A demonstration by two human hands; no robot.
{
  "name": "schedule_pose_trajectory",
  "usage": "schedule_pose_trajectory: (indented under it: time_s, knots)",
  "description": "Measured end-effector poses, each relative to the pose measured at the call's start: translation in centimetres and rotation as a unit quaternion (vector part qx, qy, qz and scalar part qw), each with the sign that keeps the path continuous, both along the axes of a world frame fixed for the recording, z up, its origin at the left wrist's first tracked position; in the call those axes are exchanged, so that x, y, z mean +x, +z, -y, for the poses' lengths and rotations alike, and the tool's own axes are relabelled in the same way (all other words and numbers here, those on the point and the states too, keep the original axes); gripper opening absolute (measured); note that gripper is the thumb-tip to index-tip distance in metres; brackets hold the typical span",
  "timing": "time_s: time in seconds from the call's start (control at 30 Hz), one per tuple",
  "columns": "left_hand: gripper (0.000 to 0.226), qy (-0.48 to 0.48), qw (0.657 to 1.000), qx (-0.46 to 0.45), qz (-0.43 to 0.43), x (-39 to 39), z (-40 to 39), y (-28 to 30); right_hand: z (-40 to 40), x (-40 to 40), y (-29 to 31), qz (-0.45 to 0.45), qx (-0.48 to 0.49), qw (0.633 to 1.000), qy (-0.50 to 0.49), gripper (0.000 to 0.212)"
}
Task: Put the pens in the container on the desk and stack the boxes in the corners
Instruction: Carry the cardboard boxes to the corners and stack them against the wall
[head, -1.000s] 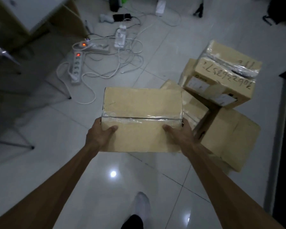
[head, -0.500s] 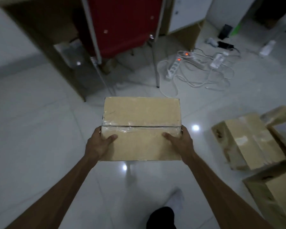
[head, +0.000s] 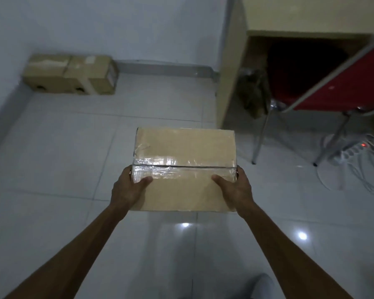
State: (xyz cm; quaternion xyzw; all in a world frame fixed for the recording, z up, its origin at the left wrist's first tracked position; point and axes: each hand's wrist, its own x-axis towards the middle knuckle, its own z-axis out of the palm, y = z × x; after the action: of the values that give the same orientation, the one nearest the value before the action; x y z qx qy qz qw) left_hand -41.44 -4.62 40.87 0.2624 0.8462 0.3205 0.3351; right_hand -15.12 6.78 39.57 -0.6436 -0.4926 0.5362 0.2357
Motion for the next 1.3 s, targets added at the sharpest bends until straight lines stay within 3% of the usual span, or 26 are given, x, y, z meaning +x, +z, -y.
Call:
schedule_pose_trajectory:
  time_s: [0.37,0.67,0.93,1.2,1.3]
  knots:
    - [0.058,0.144,0.989,0.034,-0.006,-15.3,0.9,2.2,-5.5,-19.4,2.2,-0.030,0.010,0.993,0.115,0.070]
    - [0.071,0.184,0.982,0.032,0.000,-26.1,-7.3,3.6,-16.3,-32.2,3.0,-0.029,0.017,0.986,0.163,0.071]
    - [0.062,0.209,0.977,0.043,-0.002,-36.6,-14.1,4.6,-24.3,-43.6,4.0,-0.026,0.032,0.977,0.207,0.068]
    - [0.079,0.197,0.980,0.026,0.016,-50.1,-18.2,5.5,-29.3,-57.0,4.3,-0.012,0.038,0.972,0.230,0.052]
    - [0.070,0.186,0.982,0.025,0.024,-56.7,-20.3,5.7,-31.0,-63.1,4.1,0.004,0.044,0.973,0.228,0.055]
